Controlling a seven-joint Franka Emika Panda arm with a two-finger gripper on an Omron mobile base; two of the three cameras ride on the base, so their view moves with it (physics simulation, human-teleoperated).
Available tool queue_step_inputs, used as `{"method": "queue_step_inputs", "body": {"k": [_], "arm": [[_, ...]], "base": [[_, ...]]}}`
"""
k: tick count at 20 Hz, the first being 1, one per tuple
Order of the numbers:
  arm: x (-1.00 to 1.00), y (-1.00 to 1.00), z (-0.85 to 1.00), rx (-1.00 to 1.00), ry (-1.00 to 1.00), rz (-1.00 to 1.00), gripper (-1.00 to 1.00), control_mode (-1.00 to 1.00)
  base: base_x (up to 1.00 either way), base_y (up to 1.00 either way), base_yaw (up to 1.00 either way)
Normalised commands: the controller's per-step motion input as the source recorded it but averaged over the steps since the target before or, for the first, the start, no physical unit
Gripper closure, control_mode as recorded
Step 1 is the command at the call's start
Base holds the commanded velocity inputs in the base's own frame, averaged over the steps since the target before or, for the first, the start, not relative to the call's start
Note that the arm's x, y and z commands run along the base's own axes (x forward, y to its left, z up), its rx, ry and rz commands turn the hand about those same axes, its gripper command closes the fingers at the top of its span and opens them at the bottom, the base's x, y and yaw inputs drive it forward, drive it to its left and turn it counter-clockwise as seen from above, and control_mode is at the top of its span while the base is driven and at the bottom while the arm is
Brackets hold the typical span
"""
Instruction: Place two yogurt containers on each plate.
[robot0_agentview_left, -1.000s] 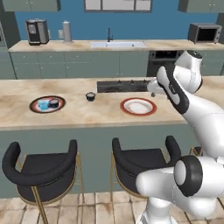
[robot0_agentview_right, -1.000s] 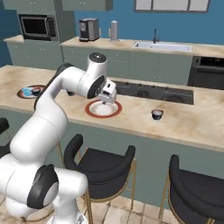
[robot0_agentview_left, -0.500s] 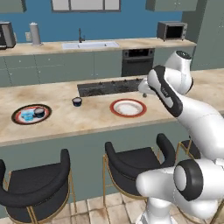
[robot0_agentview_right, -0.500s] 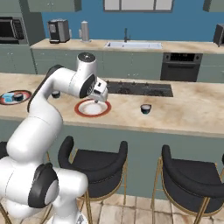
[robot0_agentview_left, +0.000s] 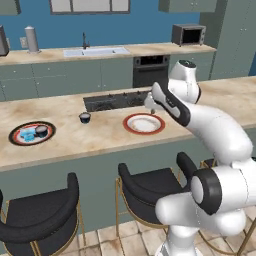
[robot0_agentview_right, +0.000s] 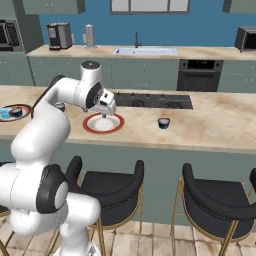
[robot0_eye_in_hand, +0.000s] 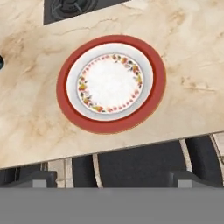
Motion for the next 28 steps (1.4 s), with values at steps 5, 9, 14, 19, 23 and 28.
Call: {"method": "queue_step_inputs", "body": {"k": [5,9,14,19,23,28], "arm": [[0.77,1.0,-0.12,-0.17,0.2,0.0,-1.0,-1.0],[0.77,1.0,0.0,-0.01,0.19,0.0,-1.0,-1.0],[0.24,1.0,-0.09,0.02,0.03,0.02,-1.0,-1.0],[-0.26,0.73,-0.46,0.04,-0.36,0.0,-1.0,-1.0],[-0.19,0.25,-0.32,0.13,-0.29,0.0,-1.0,-1.0],[0.13,0.16,-0.06,0.15,0.01,0.0,-1.0,-1.0]], "base": [[0.0,0.0,0.0],[0.0,0.0,0.0],[0.0,0.0,0.0],[0.0,0.0,0.0],[0.0,0.0,0.0],[0.0,0.0,0.0]]}}
